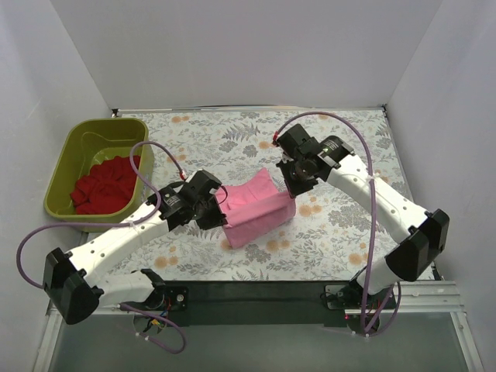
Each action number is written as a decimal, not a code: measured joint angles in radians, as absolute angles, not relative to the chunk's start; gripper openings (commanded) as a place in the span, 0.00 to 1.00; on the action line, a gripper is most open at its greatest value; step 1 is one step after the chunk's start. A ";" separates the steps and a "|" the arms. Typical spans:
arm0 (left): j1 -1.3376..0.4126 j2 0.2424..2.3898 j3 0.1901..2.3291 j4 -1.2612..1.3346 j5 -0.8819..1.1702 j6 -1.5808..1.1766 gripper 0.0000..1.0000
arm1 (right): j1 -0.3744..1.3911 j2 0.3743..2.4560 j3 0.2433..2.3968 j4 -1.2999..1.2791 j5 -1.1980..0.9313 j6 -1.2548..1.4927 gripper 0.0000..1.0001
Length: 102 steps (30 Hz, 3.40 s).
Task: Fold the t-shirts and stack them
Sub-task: Fold the tshirt
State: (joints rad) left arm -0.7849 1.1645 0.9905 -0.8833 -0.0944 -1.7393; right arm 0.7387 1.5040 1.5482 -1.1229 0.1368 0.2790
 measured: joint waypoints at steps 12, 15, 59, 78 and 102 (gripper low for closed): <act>-0.616 1.302 0.923 -0.720 -0.091 -1.637 0.00 | 0.696 1.745 1.686 -1.038 0.123 0.210 0.01; -0.577 1.357 0.923 -0.673 -0.089 -1.600 0.00 | 0.673 1.800 1.687 -1.006 0.111 0.200 0.01; -0.487 1.539 0.938 -0.453 -0.088 -1.423 0.10 | 0.555 1.945 1.564 -0.704 0.032 0.234 0.01; -0.495 1.454 0.971 -0.544 -0.204 -1.472 0.81 | 0.544 1.776 1.436 -0.586 0.007 0.231 0.39; -0.732 1.528 0.850 -0.469 -0.147 -1.542 0.56 | 0.532 1.997 1.521 -0.352 -0.262 0.236 0.30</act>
